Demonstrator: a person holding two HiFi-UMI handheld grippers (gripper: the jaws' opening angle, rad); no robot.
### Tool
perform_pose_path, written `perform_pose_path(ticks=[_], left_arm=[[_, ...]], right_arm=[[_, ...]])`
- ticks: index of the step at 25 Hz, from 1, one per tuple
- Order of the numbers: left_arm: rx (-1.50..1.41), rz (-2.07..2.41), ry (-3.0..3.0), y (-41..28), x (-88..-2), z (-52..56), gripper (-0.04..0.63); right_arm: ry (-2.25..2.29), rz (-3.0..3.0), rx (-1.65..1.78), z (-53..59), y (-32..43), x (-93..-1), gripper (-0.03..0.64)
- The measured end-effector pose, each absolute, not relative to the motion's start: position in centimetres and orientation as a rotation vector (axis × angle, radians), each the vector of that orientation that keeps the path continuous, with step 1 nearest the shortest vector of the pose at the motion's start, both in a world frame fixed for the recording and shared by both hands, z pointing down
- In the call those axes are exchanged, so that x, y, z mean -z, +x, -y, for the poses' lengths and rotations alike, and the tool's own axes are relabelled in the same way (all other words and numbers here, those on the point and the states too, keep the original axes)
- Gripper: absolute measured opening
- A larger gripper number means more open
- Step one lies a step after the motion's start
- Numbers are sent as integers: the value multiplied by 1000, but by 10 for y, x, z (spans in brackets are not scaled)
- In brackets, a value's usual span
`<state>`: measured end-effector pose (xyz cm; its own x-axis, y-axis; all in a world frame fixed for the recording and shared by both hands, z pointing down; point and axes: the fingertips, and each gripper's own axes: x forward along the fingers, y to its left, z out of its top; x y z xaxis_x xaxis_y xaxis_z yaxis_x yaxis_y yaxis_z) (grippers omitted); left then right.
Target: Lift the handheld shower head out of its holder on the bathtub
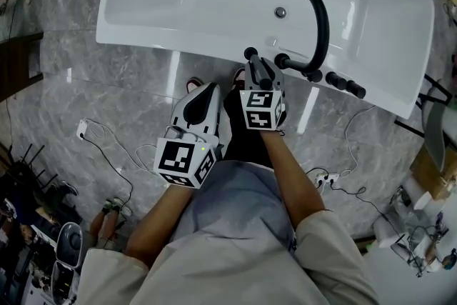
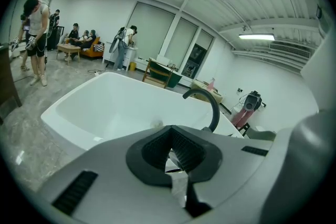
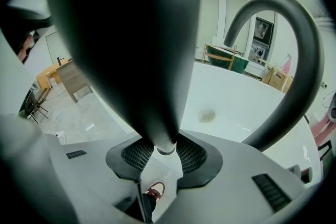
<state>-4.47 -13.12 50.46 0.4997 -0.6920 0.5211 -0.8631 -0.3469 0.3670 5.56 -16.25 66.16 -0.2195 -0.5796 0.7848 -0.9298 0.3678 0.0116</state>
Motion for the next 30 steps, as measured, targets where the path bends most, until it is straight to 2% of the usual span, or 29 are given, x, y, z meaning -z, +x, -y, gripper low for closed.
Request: perform_pose_path(ticks=[30], left_arm=[[-261, 1276, 2185, -30, -472, 145, 4]], right_arm=[[1295, 2046, -551, 154, 51, -573, 144]])
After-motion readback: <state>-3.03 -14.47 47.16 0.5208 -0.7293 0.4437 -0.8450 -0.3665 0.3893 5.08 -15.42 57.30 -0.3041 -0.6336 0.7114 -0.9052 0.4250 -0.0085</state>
